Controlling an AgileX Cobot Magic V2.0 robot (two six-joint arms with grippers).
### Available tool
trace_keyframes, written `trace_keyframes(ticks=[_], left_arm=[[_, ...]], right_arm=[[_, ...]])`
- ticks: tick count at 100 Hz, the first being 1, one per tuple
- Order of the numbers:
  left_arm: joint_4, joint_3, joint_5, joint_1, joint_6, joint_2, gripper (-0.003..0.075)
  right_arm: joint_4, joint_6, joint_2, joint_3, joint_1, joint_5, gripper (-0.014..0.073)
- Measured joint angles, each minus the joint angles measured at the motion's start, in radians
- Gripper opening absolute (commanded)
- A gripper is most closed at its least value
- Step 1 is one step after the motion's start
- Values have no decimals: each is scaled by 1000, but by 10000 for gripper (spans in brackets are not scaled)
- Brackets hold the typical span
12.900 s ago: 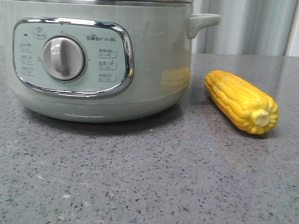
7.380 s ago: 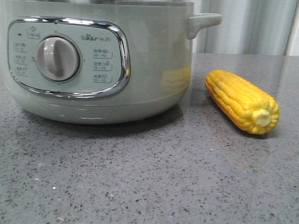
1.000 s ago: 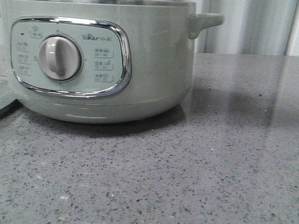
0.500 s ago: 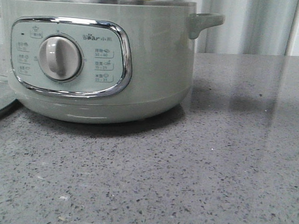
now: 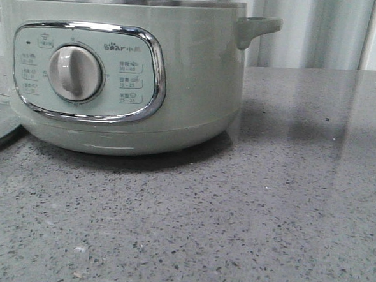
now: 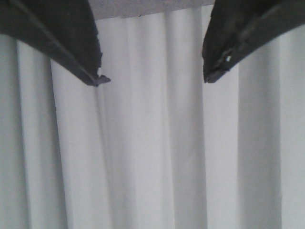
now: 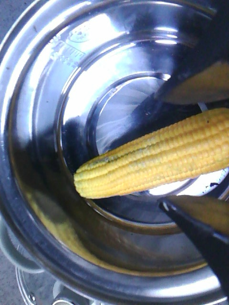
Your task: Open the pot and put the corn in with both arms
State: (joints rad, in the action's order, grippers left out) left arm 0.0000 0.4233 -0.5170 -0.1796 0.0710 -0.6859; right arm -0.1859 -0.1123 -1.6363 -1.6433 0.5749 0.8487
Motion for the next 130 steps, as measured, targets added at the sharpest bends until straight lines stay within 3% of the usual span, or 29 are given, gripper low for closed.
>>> trace_keyframes(ticks=[21,33,55,103,130], left_arm=[[13,0,42,0,-4,94,-22],[24,0,96,0,-8,155,-20],[26,-43,115,0,-14,287,-20],[28,-99,442,0,-15,635,-20],[-5,-104,661,0,-15,691,-20]], right_arm=[[55,0,83,0,0,20,1],[93,0,134,0,0,36,-48],[101,0,272,121,1,8,-48],[109,-1,768,808,2,-395,-48],[109,-1,1070,1139,2,-587,-48]])
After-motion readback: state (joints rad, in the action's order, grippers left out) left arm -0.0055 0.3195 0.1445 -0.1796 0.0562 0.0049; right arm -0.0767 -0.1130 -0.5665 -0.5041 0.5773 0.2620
